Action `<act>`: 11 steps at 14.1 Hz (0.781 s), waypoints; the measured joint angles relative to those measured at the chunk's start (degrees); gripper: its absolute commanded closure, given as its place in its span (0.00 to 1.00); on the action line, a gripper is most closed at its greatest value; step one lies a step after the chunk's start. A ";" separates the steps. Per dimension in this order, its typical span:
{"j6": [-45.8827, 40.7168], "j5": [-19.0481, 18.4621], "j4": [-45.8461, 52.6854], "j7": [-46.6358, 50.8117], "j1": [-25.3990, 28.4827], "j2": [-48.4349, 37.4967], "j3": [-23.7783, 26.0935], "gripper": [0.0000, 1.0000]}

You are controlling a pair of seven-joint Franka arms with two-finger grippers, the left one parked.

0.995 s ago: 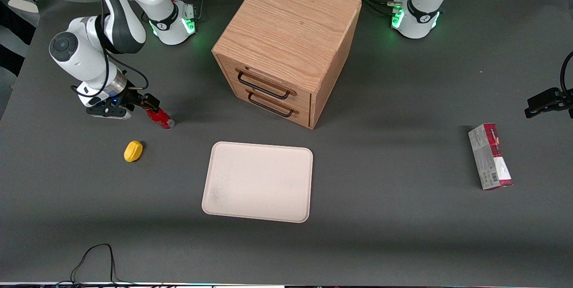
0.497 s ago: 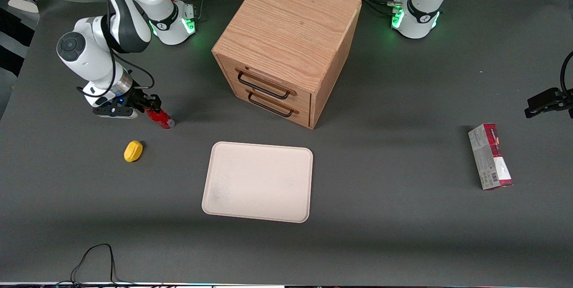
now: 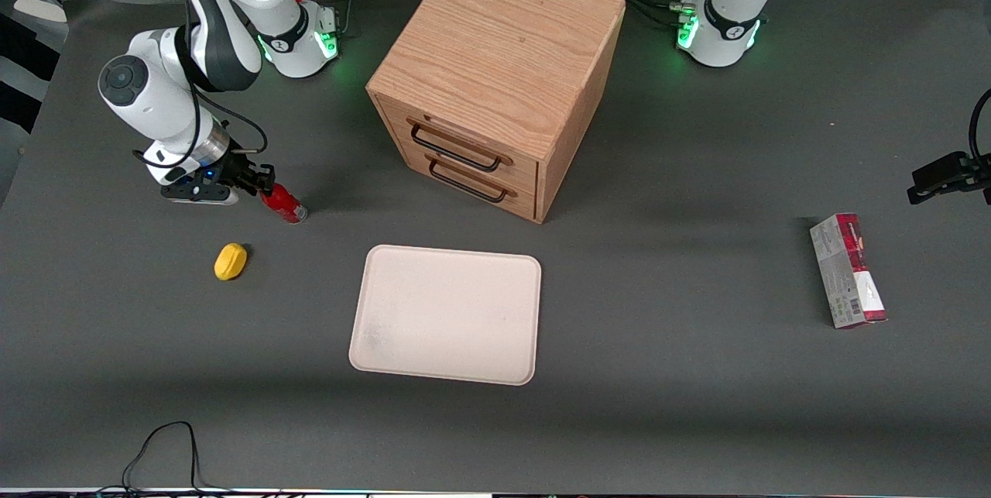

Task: Place coke bottle on tray
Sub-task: 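Close the right gripper around the bottle's body, then lift the bottle and carry it with the right gripper to the tray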

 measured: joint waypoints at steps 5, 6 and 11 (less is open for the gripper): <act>-2.94 0.00 2.22 0.69 0.00 -0.02 0.00 1.00; -5.91 0.00 4.37 1.18 0.00 -0.08 0.00 1.00; -29.17 0.00 24.16 2.53 -0.30 -0.30 -0.18 1.00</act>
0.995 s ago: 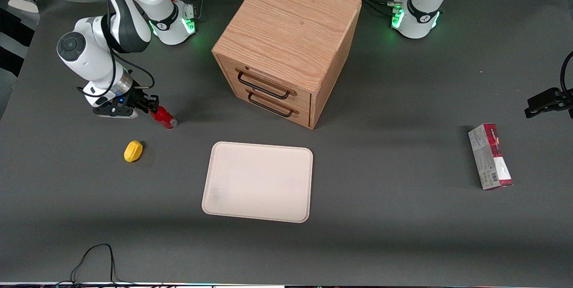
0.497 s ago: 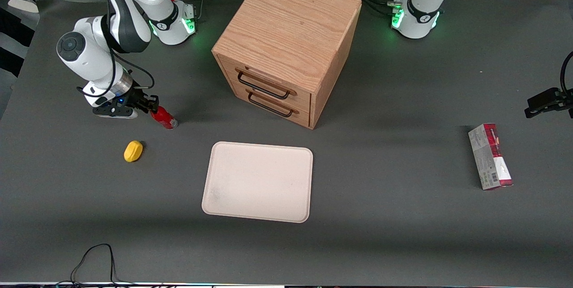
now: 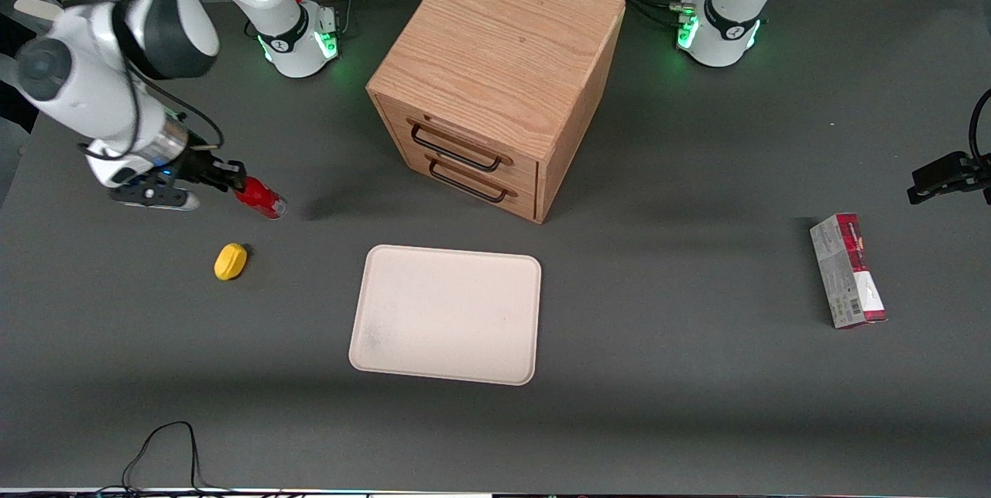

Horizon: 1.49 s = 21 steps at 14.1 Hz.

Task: Place coke bottle on tray
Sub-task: 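Lift the bottle and carry it with the right gripper to the tray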

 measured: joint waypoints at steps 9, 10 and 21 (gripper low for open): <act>-33.52 0.00 48.69 1.96 -0.33 21.59 -0.55 1.00; -34.38 0.00 51.92 2.91 -0.33 24.05 -0.55 1.00; -24.73 -0.01 69.40 20.71 2.87 46.39 5.19 1.00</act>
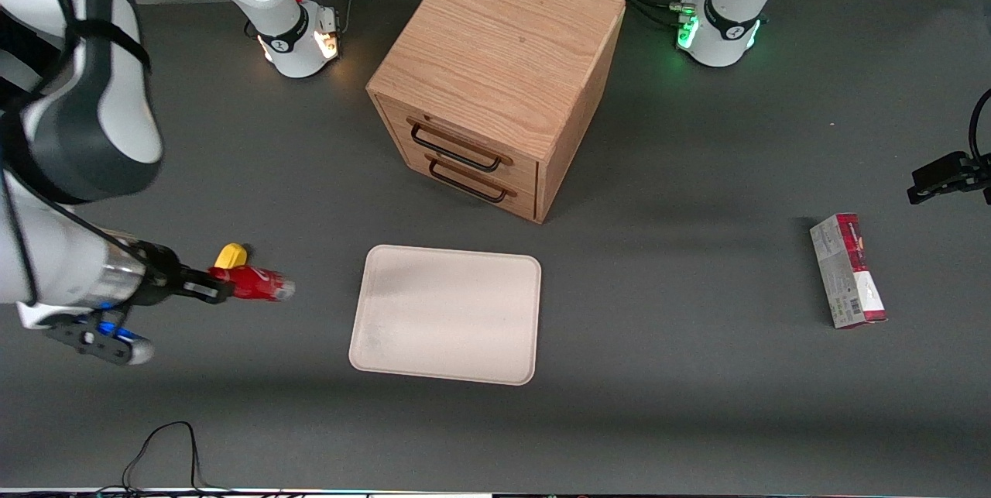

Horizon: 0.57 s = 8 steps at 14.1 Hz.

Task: Place coke bottle on tray
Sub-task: 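Lift the bottle and carry it with the right gripper to the tray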

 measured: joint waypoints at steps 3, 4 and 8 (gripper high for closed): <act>6.01 -1.39 0.27 6.93 3.51 3.74 0.07 1.00; 7.99 -1.94 0.29 9.03 4.27 5.01 0.07 1.00; 14.04 -2.28 0.39 13.67 4.96 9.36 0.06 1.00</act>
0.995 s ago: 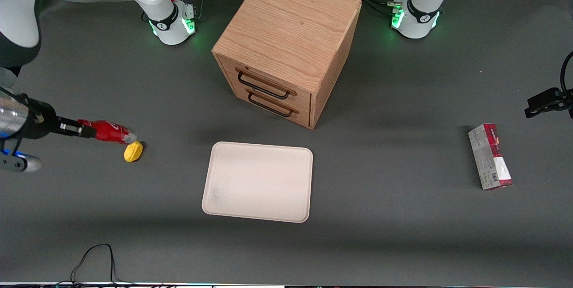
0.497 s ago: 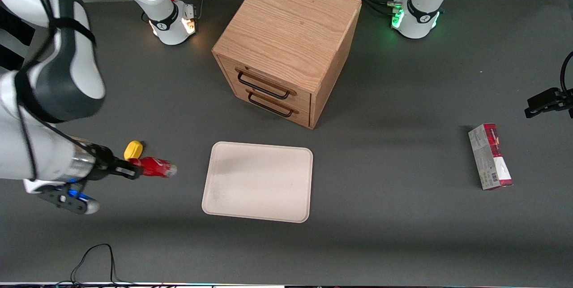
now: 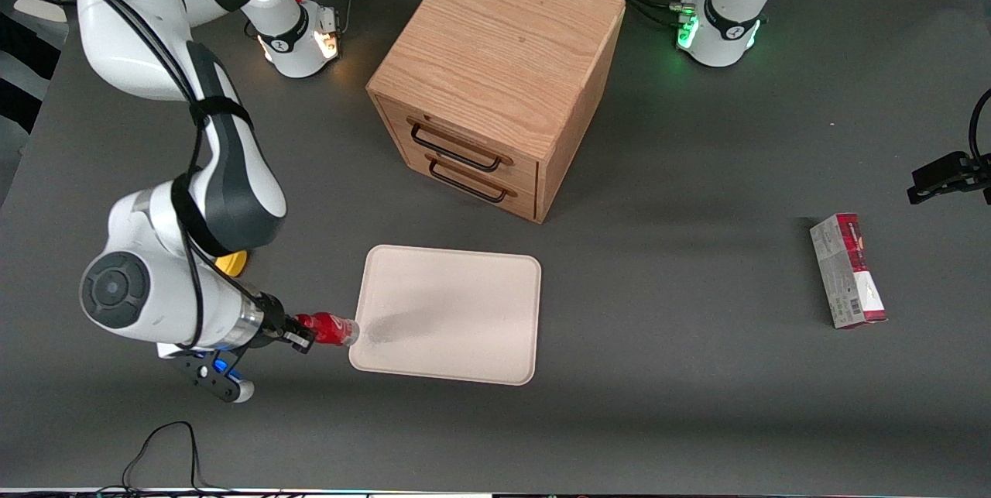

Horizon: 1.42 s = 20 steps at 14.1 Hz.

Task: Place coke bottle on tray
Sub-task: 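Lift the bottle and carry it with the right gripper to the tray, then lower the bottle onto the tray corner and open the right gripper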

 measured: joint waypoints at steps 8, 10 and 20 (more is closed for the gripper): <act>2.24 -2.20 0.53 7.63 2.27 4.19 0.00 1.00; 2.81 -3.00 0.54 10.02 2.94 5.00 0.00 1.00; 3.20 -4.06 0.61 11.40 4.04 6.05 -0.08 0.00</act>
